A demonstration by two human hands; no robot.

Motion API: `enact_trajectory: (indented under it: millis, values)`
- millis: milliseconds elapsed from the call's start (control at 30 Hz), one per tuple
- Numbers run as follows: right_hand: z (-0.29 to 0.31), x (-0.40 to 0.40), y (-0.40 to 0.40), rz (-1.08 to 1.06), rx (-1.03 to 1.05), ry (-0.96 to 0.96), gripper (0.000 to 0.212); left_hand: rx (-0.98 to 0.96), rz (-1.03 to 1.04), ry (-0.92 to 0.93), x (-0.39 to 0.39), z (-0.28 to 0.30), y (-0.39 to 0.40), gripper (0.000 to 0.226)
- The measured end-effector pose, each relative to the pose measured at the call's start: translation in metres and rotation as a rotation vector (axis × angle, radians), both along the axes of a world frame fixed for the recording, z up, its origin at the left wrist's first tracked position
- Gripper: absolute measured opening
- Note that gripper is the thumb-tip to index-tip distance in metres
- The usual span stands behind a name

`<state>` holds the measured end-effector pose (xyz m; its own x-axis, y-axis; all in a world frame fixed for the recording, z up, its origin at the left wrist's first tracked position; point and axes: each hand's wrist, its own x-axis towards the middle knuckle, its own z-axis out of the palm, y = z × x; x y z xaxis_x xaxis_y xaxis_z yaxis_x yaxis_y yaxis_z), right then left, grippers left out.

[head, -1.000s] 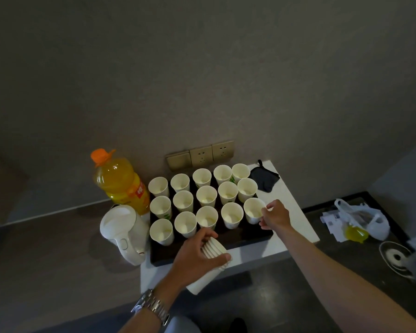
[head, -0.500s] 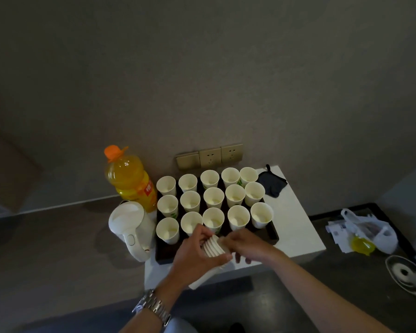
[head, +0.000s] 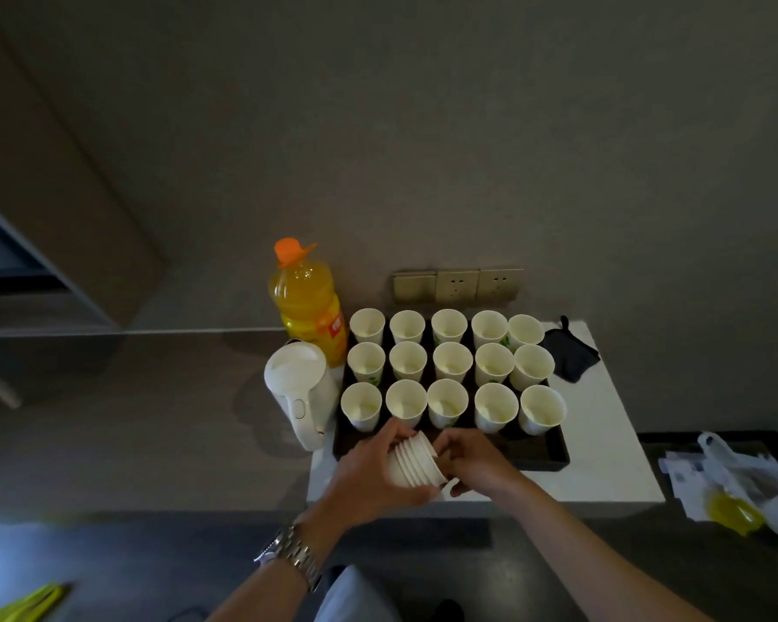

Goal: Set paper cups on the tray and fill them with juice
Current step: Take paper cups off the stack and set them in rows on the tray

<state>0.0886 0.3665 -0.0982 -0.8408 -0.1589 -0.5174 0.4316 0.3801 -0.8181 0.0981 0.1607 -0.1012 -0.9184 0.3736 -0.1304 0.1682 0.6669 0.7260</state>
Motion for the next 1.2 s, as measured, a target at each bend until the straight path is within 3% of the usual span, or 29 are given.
enact_trajectory:
  millis: [133, 300, 600, 1200]
  values:
    - [0.000, -0.011, -0.009, -0.016, 0.030, -0.005, 0.017, -0.036, 0.042, -0.008, 0.008, -0.009, -0.019, 0.070]
    - [-0.002, -0.031, -0.018, -0.233, -0.031, -0.069, 0.011, 0.030, 0.185, -0.082, 0.011, -0.018, -0.046, 0.064]
    - [-0.038, -0.030, -0.054, -0.404, -0.103, -0.091, 0.014, 0.058, 0.389, -0.145, 0.025, -0.022, -0.070, 0.067]
    - [-0.051, -0.025, -0.101, -0.383, 0.162, 0.317, 0.012, 0.075, 0.415, -0.198, 0.030, -0.032, -0.084, 0.067]
